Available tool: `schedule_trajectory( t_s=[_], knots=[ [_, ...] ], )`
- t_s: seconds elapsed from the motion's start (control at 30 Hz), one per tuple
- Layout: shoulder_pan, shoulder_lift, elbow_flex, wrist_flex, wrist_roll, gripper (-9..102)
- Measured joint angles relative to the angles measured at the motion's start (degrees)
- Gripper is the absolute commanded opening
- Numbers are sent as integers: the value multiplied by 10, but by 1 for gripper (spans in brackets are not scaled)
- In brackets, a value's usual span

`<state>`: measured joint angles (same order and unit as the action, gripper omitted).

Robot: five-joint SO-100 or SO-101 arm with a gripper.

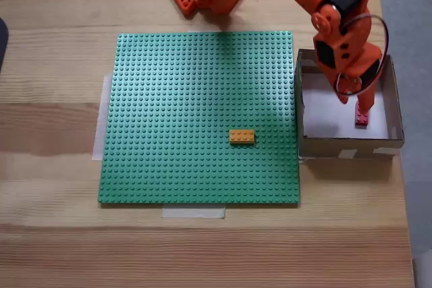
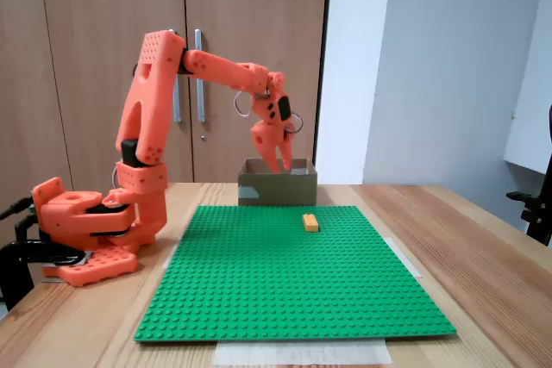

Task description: Pick the red lego block and put it in the box.

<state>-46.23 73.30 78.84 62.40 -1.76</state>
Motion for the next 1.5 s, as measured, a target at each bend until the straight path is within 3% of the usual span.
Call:
schedule_trajectory(
  t_s=[0.4,1.03,1.5],
  knots=[
    [40,208,96,-22,-7,-1],
    [345,575,327,-131,25,-1],
    [404,891,664,-184,28,-1]
  ],
)
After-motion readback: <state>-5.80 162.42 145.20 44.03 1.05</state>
